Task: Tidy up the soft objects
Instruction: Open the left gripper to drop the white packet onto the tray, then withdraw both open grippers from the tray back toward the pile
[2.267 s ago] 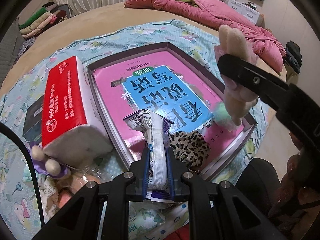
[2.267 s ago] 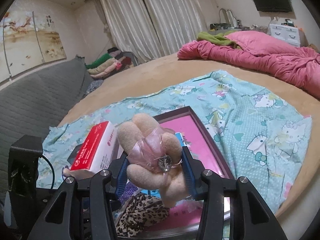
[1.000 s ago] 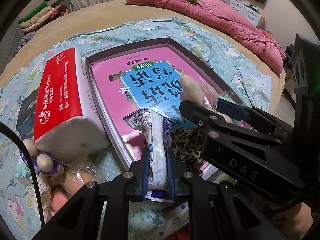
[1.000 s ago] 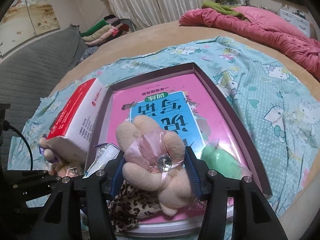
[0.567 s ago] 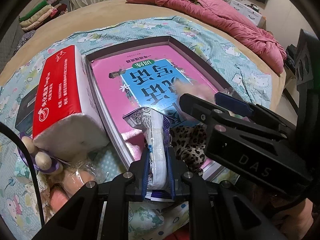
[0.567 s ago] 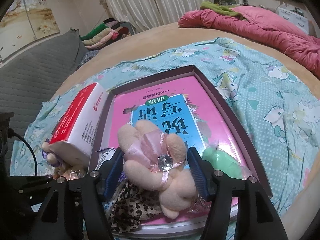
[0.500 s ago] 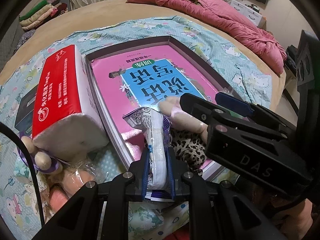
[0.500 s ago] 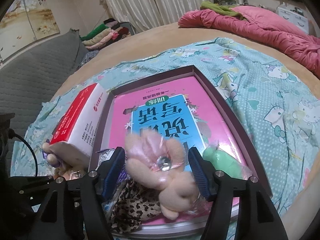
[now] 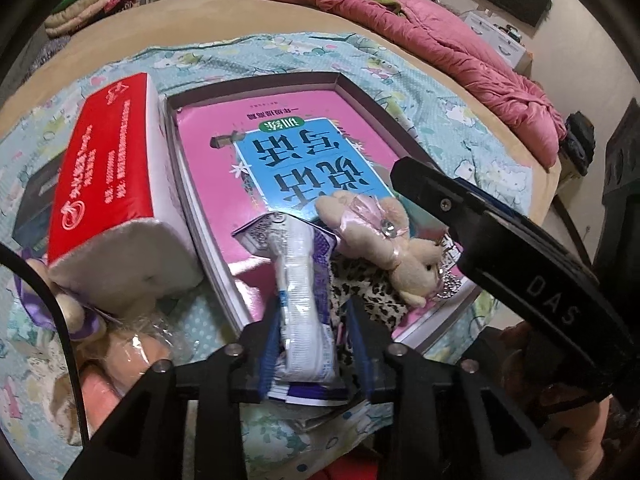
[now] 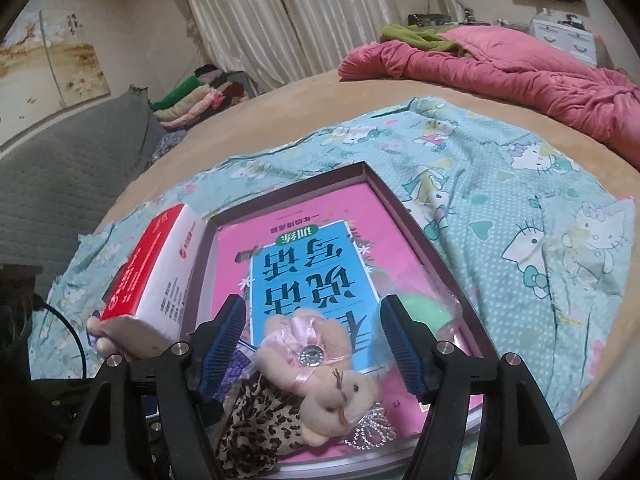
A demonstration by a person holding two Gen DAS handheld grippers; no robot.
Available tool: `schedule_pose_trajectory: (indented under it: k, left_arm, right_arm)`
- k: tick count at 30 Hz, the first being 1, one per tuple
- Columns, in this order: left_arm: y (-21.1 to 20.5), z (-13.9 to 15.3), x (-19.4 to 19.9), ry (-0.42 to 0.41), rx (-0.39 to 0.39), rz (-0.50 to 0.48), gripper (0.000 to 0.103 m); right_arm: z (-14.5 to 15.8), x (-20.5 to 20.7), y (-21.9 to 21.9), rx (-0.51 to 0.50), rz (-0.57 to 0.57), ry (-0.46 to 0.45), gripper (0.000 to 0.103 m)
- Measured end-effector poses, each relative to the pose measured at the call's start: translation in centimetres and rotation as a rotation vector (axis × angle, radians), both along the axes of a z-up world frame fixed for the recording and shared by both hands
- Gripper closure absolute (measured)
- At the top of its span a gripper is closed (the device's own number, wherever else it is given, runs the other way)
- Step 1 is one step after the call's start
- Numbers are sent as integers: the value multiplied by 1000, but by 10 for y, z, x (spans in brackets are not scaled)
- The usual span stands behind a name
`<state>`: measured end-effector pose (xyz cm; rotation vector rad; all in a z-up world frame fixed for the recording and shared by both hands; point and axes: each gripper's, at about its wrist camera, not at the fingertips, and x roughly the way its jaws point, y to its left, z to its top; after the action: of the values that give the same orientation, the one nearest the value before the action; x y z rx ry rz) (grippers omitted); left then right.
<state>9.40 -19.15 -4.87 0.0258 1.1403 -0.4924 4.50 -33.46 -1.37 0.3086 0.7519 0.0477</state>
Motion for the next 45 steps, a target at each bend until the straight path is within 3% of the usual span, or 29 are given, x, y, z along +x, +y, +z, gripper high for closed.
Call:
schedule_pose_trajectory:
  k: [3, 7, 20, 27, 38, 45]
  left_arm:
    - [-1, 1, -1, -5, -9, -3, 66]
    - [-4, 5, -3, -15, -14, -16, 54]
    - [-3, 26, -11, -77, -2, -26, 38]
    - [3, 37, -15, -117, 49, 16, 33]
    - [22, 52, -23, -139, 66, 63, 23]
    - [34, 60, -28, -160, 81, 84, 23]
  right_arm:
    - [0, 0, -2, -1, -7, -2, 31]
    - [0, -1, -4, -6, -20, -4, 31]
    - [1, -3, -15, -6, -71, -8, 29]
    - [1, -4, -13, -30, -72, -6, 28]
    - [12, -14, -6, -97, -76, -52, 25]
    - [21, -22, -4, -107, -88, -69, 24]
